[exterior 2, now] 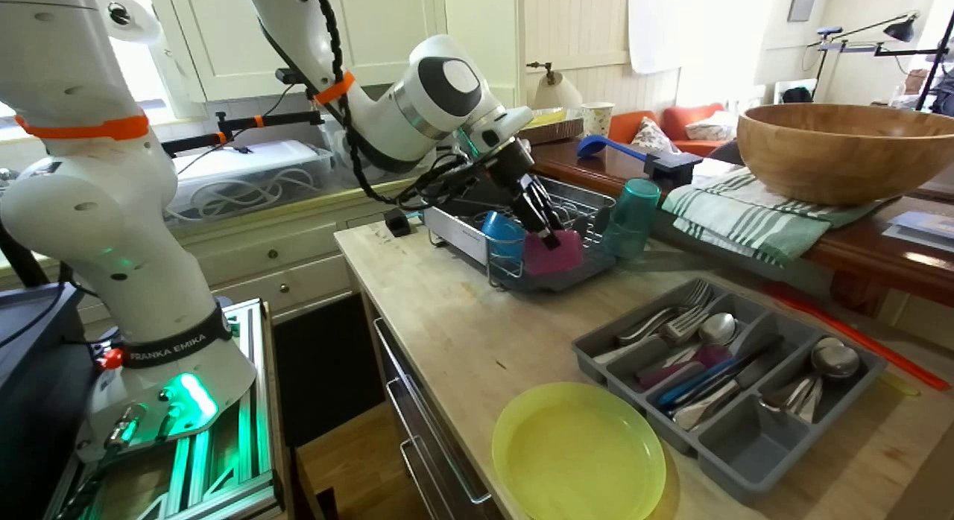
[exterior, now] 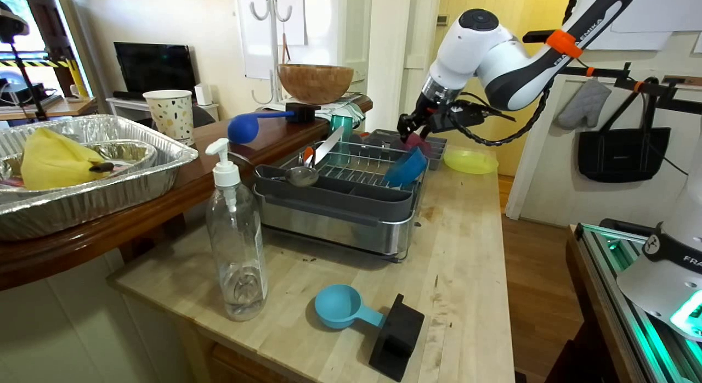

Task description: Put the pink cup on the dish rack

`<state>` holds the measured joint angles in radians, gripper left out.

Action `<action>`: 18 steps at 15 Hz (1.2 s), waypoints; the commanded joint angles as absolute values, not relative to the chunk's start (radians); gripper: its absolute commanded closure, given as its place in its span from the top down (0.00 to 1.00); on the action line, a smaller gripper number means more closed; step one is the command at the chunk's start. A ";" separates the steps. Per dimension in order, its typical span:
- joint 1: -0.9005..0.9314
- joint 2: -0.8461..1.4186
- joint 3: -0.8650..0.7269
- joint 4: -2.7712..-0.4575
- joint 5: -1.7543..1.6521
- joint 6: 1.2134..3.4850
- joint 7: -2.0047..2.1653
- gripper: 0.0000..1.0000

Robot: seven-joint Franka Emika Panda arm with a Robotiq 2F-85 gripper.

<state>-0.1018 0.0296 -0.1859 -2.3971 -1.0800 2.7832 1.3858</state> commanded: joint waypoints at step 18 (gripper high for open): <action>-0.052 0.007 -0.069 -2.394 -1.090 2.409 1.656 0.41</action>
